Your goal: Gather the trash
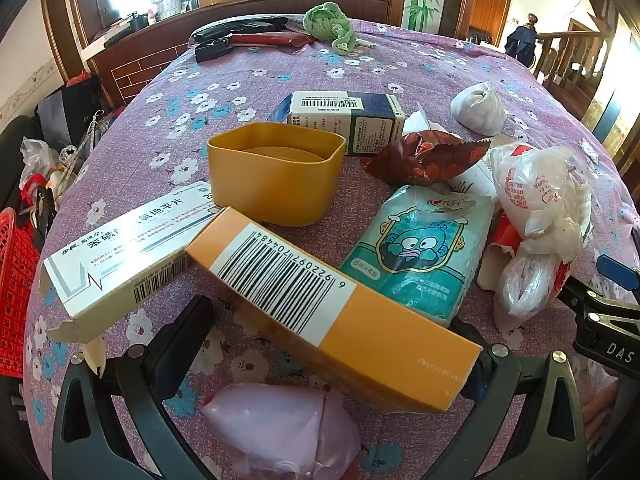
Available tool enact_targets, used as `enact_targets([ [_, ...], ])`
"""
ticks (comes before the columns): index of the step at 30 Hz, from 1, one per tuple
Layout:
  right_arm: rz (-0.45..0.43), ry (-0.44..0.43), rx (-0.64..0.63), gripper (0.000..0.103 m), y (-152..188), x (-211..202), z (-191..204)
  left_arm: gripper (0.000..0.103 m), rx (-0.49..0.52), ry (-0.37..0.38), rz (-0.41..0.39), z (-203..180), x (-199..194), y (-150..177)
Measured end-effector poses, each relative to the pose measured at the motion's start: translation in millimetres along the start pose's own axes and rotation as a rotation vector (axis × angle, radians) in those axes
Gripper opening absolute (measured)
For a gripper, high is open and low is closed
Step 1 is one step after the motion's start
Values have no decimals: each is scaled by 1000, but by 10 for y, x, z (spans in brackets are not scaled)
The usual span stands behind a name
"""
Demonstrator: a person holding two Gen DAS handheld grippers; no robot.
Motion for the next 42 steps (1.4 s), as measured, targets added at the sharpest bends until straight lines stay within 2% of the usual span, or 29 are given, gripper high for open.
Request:
enact_targets([
  [7, 23, 2, 10, 103, -31, 36, 12, 103, 16, -1, -1, 0, -52, 21],
  [10, 26, -12, 4, 103, 28, -61, -2, 103, 22, 26, -62, 28, -301, 78],
  [14, -58, -33, 4, 103, 128, -434, -24, 103, 79, 10, -186, 35, -748, 122],
  [21, -245, -14, -72, 103, 243, -1114, 182, 103, 77, 3, -354, 174, -1360, 211],
  [23, -299, -15, -97, 103, 290, -1304, 295, 103, 65, -1, -370, 219, -1459, 234],
  [25, -331, -55, -100, 103, 345, -1449, 407, 103, 53, -6, -384, 259, -1550, 300],
  [29, -343, -111, -94, 103, 454, -1549, 583, 103, 19, -59, -421, 406, -1635, 473],
  [33, -366, -83, -108, 103, 569, -1573, 652, 103, -11, -103, -457, 534, -1667, 591],
  [37, -371, -108, -106, 103, 625, -1599, 726, 103, -15, -119, -450, 597, -1643, 648],
  [42, -391, -76, -99, 103, 614, -1658, 694, 103, -23, -132, -447, 656, -1633, 701],
])
Point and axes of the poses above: each gripper's, at about its wrist camera, not at the fingertips, and x roughly the way its jaws point, z to its left, y to its underside, the point moved 10 cm from there along x, roughly the way its jaws point, and after that the axes turned 2 degrees about x, right-handed, at the moved point
